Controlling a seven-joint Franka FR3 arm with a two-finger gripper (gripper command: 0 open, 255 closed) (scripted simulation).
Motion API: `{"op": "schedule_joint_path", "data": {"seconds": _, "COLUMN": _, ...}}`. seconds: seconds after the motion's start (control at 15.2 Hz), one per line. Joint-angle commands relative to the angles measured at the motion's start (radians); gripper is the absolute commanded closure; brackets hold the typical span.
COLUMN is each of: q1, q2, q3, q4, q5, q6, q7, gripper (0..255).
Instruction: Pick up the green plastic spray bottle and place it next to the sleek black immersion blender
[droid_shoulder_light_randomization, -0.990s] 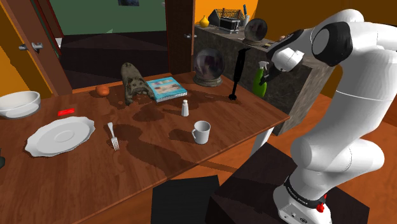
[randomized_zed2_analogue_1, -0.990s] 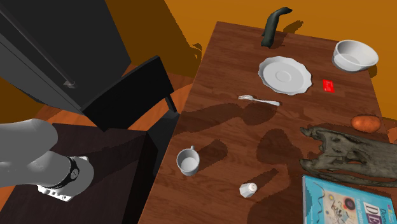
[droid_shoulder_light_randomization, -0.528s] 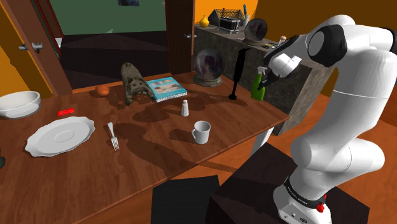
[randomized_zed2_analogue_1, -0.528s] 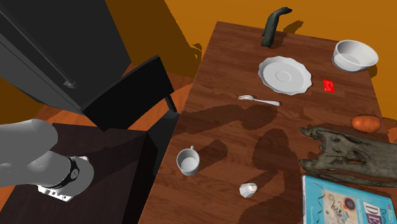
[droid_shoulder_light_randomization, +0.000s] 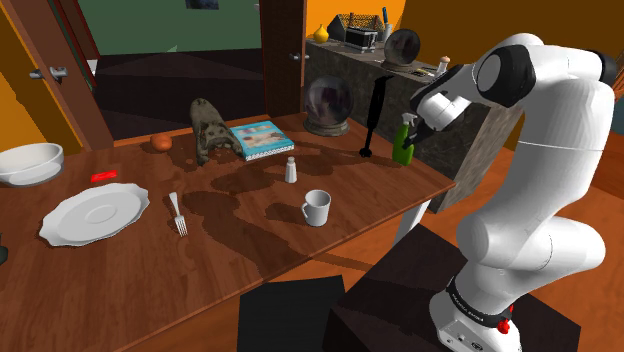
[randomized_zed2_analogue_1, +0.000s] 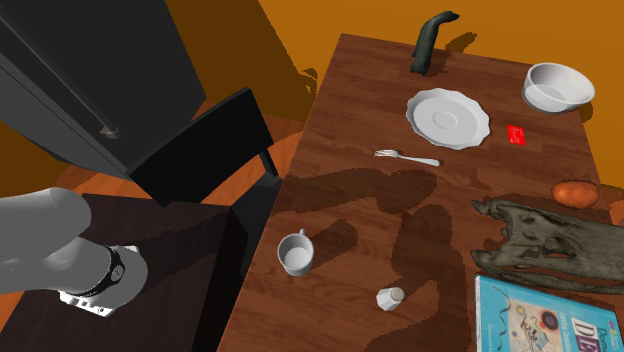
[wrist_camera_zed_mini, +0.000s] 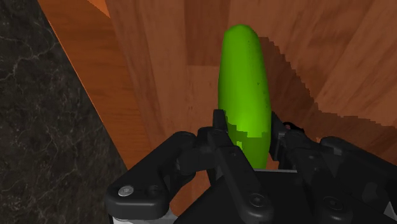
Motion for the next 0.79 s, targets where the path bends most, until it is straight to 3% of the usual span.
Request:
{"op": "schedule_joint_path", "data": {"seconds": 0.0, "q1": 0.000, "q2": 0.001, "q3": 0.002, "q4": -0.002, "q5": 0.004, "q6": 0.005, "q7": -0.004, "gripper": 255}}
{"op": "schedule_joint_path", "data": {"seconds": 0.33, "q1": 0.000, "q2": 0.001, "q3": 0.002, "q4": -0.002, "q5": 0.004, "q6": 0.005, "q7": -0.004, "gripper": 255}}
{"op": "schedule_joint_path", "data": {"seconds": 0.4, "q1": 0.000, "q2": 0.001, "q3": 0.002, "q4": -0.002, "q5": 0.004, "q6": 0.005, "q7": -0.004, "gripper": 0}}
{"op": "schedule_joint_path", "data": {"seconds": 0.73, "q1": -0.001, "q2": 0.001, "q3": 0.002, "q4": -0.002, "q5": 0.004, "q6": 0.005, "q7": -0.004, "gripper": 0}}
